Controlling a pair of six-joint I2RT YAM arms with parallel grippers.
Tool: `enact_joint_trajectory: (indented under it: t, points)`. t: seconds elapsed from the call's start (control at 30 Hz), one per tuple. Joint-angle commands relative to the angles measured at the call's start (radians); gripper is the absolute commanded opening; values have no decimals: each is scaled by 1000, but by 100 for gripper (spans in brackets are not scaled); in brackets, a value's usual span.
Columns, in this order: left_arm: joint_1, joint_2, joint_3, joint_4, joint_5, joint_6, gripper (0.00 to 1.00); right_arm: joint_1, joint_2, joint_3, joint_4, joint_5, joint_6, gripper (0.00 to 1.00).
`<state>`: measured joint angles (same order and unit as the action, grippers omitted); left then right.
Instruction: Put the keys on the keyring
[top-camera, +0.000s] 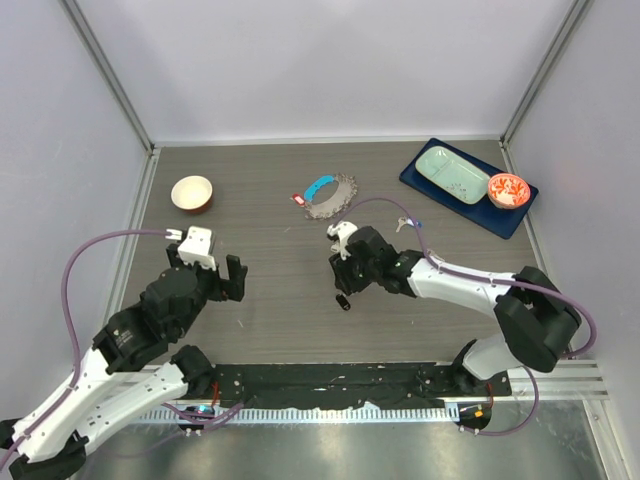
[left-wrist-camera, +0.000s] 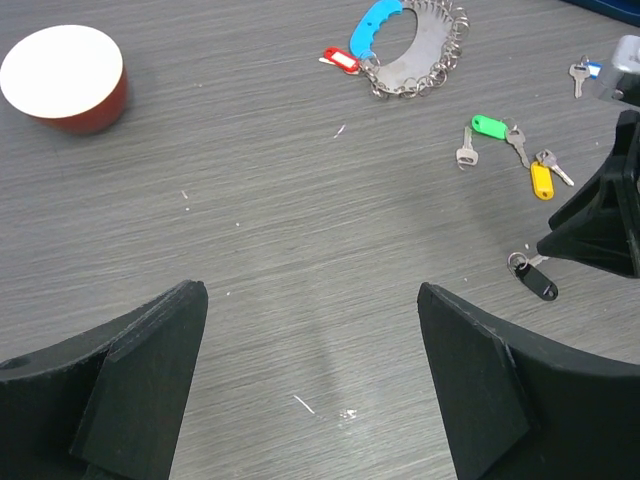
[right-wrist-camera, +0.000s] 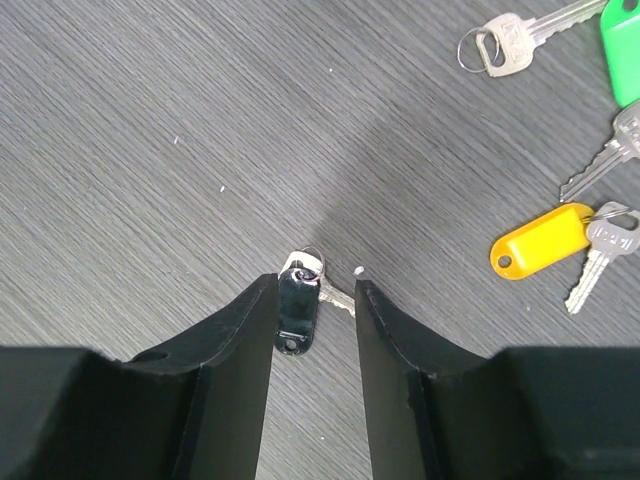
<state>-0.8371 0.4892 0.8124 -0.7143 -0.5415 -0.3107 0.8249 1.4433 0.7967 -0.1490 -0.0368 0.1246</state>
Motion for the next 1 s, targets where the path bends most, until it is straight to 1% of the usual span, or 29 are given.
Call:
enact_joint_trajectory:
  t: [0.0,0.1,0.3,0.5,0.97]
  points:
    - [29,15,-9,41,54,2,90,-58,45,73,-20,-144,55,42]
    - [49,22,-13,44,80,4,90,-99,81,105,-47,-213,64,39]
    - [102,25,-24,62,143,9,90,-125,175,180,-133,-256,40,35]
    - [139,20,-32,73,181,12,90,-133,256,228,-187,-308,26,34]
    - [207,25,-44,95,267,15,90,-138,315,237,-192,-345,7,30]
